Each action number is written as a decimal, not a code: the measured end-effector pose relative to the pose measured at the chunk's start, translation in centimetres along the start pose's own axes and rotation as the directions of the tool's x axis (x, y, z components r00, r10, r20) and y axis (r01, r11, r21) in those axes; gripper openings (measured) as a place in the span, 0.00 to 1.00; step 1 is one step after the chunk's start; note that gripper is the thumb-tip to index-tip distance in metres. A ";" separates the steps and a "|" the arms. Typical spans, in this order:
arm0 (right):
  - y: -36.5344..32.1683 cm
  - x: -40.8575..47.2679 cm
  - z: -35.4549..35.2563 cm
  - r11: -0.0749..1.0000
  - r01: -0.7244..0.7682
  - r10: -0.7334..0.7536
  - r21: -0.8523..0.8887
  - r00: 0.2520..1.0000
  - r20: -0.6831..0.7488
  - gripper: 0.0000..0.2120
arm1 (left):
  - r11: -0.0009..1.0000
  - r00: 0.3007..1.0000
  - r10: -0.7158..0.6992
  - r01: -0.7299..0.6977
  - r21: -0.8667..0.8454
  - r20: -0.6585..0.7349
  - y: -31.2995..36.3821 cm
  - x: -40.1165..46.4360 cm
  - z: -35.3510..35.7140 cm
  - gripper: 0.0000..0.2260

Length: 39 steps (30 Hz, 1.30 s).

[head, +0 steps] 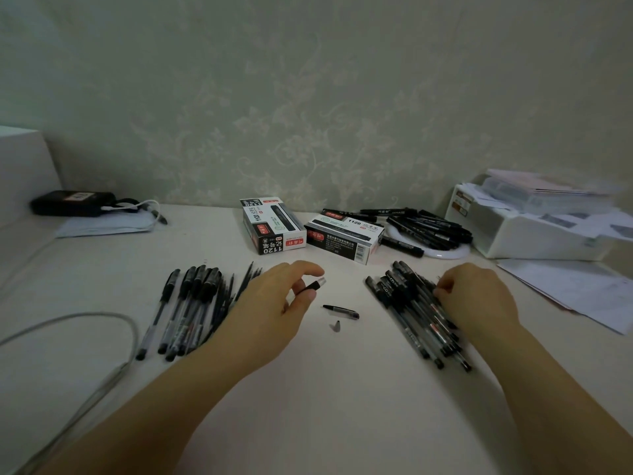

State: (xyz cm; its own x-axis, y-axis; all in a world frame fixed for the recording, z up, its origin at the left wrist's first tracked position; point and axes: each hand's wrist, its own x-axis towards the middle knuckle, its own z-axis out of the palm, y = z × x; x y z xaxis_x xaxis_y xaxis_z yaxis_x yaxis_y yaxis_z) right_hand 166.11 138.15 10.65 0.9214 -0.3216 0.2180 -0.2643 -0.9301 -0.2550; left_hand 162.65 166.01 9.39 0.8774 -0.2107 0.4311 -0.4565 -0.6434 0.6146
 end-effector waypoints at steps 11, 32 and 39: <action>-4.3 -3.0 0.0 0.893 0.423 -0.386 0.156 0.895 -0.222 0.08 | 0.802 0.912 -0.369 0.409 0.435 -0.176 -3.4 0.5 -3.0 0.10; -7.3 -5.6 0.9 0.461 0.062 -0.414 0.885 0.897 0.152 0.13 | 0.991 0.982 -0.130 0.128 -0.025 -0.140 0.0 0.8 -1.7 0.07; -7.6 -5.8 1.1 0.345 -0.104 -0.412 0.933 0.876 0.250 0.10 | 0.995 0.998 -0.027 0.032 -0.093 0.053 0.4 0.0 0.1 0.06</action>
State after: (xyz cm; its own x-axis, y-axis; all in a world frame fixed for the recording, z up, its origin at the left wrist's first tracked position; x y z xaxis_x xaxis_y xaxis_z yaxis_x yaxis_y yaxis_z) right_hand 163.11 147.29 10.28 0.9875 0.1456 0.0603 0.0785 -0.1222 -0.9894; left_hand 162.49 165.68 9.64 0.8959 -0.2322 0.3787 -0.4402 -0.5786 0.6866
